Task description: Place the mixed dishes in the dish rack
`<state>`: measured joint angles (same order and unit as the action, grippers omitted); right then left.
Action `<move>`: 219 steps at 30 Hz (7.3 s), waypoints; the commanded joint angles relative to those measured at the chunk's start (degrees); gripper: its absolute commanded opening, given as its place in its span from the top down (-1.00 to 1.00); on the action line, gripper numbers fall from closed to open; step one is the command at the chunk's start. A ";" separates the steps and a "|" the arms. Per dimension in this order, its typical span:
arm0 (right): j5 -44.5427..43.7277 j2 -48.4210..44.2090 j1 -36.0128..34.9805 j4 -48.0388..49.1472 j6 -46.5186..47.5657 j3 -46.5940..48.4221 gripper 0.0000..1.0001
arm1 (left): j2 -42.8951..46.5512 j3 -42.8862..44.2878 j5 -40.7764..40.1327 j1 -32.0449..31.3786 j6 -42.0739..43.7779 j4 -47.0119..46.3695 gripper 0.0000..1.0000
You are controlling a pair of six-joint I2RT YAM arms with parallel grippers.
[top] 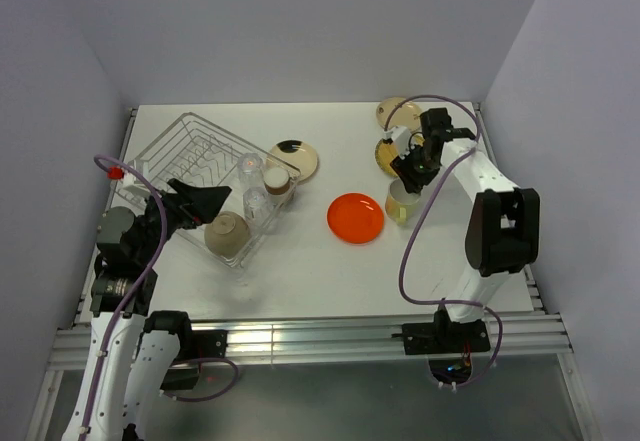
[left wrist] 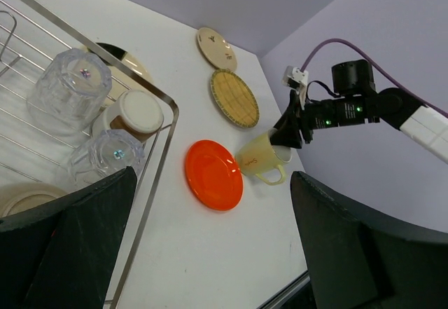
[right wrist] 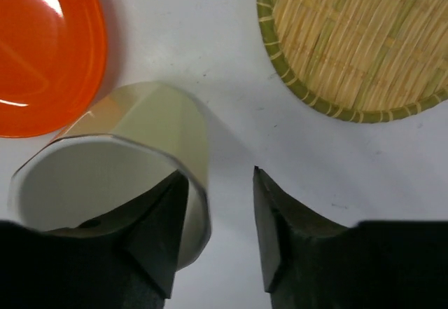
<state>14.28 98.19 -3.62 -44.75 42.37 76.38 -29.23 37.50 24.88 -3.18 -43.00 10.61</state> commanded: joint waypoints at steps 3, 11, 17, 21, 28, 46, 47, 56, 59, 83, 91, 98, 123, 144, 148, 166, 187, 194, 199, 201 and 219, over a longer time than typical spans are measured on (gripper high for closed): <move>-1.98 3.93 -0.69 -1.57 4.91 6.06 0.14 | -0.29 -0.58 2.27 0.19 -2.52 -1.38 -0.97; 3.28 3.85 -0.69 -2.97 6.76 6.33 0.84 | -1.88 -0.58 6.31 0.19 -7.87 -4.97 -0.96; 12.60 -3.43 1.15 -3.76 3.25 5.80 1.00 | -4.25 -4.61 12.54 0.19 -21.38 -16.22 -0.93; 20.94 -9.67 1.77 -2.11 -0.34 5.36 1.00 | -7.93 -6.03 14.66 -1.82 -28.18 -26.06 -0.93; 33.60 -23.03 1.68 16.69 -14.93 -0.70 1.00 | -19.18 -3.05 12.30 -14.38 -31.26 -41.17 -0.93; 38.18 -31.92 -3.41 77.79 -67.50 -12.83 1.00 | -54.08 12.93 12.38 -32.85 -45.23 -79.68 -0.86; 38.10 -32.10 -3.94 77.97 -67.51 -13.10 1.00 | -55.13 13.65 12.64 -32.94 -45.59 -80.13 -0.85; 37.23 -33.94 -7.19 77.01 -62.77 -16.00 1.00 | -61.56 19.72 14.23 -34.08 -48.58 -83.65 -0.75; 35.64 -34.03 -7.98 76.83 -59.87 -16.52 1.00 | -62.43 20.07 14.05 -34.26 -49.28 -83.82 -0.62; 30.63 -33.07 -11.76 77.54 -48.52 -20.39 1.00 | -65.25 24.91 18.09 -33.91 -51.83 -83.57 0.76; 29.93 -32.98 -11.24 78.59 -49.83 -20.39 1.00 | -61.04 22.97 18.27 -31.01 -46.47 -77.77 1.00; 29.22 -32.45 -10.88 80.00 -50.37 -18.99 1.00 | -58.83 23.50 18.89 -30.04 -44.45 -73.20 0.03; 28.34 -32.54 -10.88 82.02 -50.54 -22.24 0.17 | -56.20 24.47 20.03 -28.55 -40.06 -68.19 1.00; 32.39 -37.02 -6.76 79.29 -49.31 -27.86 -0.36 | -39.86 32.55 10.46 -20.29 10.63 -4.22 1.00; 32.48 -37.20 -5.35 79.12 -49.49 -29.53 -0.37 | -37.57 34.31 4.31 -18.36 21.19 6.68 1.00; 33.26 -35.97 1.15 79.64 -52.65 -31.64 -0.40 | -31.85 30.27 -9.60 -6.76 59.40 22.17 1.00; 39.07 -32.45 2.56 76.92 -53.89 -30.24 -0.52 | -51.27 32.29 13.17 10.39 90.72 23.41 1.00; 38.71 -31.40 3.18 76.74 -53.53 -29.89 -0.53 | -54.17 30.36 10.64 7.93 92.22 21.82 1.00; 38.36 -30.96 3.18 76.74 -52.92 -29.53 -0.53 | -55.93 30.36 8.96 5.82 92.57 21.99 1.00; 38.19 -31.04 3.26 76.74 -52.92 -29.62 -0.53 | -56.28 30.01 8.25 5.29 92.57 21.91 1.00; 38.01 -31.92 3.26 76.83 -52.92 -30.94 -0.54 | -55.93 23.68 6.76 3.62 93.80 19.62 1.00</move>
<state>52.58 67.09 -0.82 30.68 -11.05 44.58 -86.61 60.47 29.39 0.64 48.86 34.65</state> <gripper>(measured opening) 0.768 0.231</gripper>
